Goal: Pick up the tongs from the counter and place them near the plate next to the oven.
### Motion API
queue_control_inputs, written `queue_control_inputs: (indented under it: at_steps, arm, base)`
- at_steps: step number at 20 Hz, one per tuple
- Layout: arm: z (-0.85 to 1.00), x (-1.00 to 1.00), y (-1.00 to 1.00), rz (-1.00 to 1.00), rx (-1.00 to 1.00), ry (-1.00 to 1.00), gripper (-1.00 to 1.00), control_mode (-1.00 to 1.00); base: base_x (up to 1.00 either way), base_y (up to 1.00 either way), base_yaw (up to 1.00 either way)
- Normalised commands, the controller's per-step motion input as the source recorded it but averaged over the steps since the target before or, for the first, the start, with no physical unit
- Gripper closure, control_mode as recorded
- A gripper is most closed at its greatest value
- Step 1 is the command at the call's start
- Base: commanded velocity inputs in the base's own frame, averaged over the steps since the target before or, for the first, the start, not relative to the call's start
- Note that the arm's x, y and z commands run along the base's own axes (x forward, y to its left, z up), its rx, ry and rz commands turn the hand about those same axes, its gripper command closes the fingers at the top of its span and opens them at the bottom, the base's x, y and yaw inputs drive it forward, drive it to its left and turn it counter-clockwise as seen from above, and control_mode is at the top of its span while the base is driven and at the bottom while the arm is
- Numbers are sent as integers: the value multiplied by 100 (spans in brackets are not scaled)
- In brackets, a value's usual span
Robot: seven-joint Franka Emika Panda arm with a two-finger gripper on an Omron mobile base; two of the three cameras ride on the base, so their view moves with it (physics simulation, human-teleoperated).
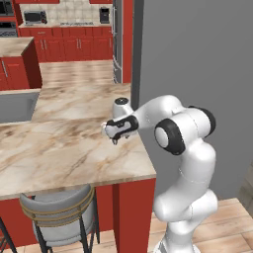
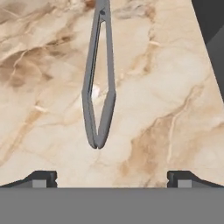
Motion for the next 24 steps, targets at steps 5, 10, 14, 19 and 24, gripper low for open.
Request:
queue_control_inputs:
  at_steps: [5, 10, 14, 19, 24]
  arm:
    - [-37, 46, 5, -5, 0, 0, -100, -100]
    - [-26, 58, 5, -7, 0, 0, -100, -100]
    - [-30, 33, 0, -2, 0, 0, 100, -100]
    - [0, -1, 1, -1, 0, 0, 100, -100]
    - [72, -66, 2, -3, 5, -3, 100, -100]
  base:
    - [0, 0, 0]
    - [0, 0, 0]
    - [0, 0, 0]
    - [0, 0, 0]
    - [0, 0, 0]
